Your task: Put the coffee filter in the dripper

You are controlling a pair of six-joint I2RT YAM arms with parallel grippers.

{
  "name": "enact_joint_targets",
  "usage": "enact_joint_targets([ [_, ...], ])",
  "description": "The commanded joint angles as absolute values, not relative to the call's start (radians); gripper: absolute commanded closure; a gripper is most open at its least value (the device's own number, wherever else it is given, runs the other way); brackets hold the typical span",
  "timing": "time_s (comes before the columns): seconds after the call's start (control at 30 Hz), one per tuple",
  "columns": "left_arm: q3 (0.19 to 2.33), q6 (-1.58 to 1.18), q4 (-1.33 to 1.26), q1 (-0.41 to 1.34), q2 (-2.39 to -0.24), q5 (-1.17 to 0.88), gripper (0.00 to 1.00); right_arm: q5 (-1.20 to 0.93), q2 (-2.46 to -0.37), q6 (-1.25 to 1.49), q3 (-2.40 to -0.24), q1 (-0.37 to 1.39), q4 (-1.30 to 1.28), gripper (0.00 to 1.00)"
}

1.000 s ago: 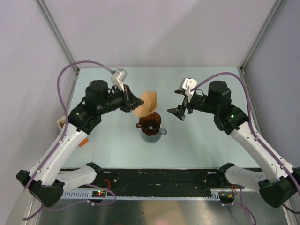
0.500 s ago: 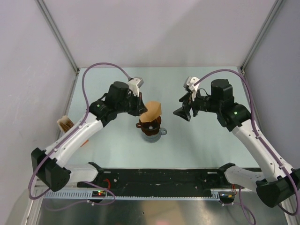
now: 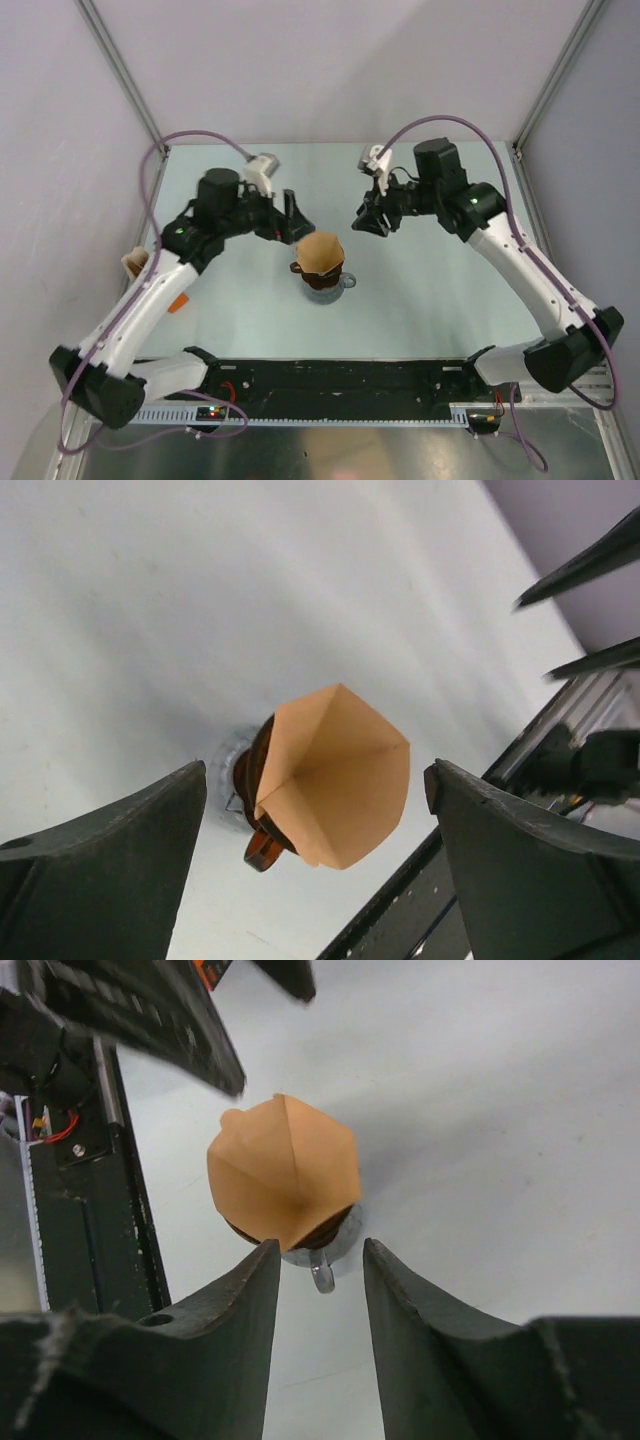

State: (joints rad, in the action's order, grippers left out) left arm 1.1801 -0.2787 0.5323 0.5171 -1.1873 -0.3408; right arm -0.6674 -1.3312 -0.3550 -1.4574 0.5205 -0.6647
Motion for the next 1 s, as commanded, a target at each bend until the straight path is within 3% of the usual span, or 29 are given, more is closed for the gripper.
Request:
enact_joint_targets([
  [0.0, 1.21, -0.322, 0.455, 0.386, -1.036, -0.448, 0.02, -0.626, -1.411, -0.424, -1.562, 0.599, -0.781, 0.59],
  [0.23, 1.189, -0.379, 0.45, 0.124, -0.97, -0.513, 0.0, -0.52, -1.566, -0.497, -1.658, 0.742, -0.846, 0.75],
  [0.53, 1.182, -0.365, 0.449, 0.032, -0.922, -0.46, 0.0, -0.403, -1.771, -0.559, -1.783, 0.823, -0.987, 0.98],
  [0.97, 1.18, -0.35, 0.51, -0.046, -0.862, -0.299, 0.0, -0.273, -1.924, -0.563, -1.797, 0.877, -0.97, 1.0],
])
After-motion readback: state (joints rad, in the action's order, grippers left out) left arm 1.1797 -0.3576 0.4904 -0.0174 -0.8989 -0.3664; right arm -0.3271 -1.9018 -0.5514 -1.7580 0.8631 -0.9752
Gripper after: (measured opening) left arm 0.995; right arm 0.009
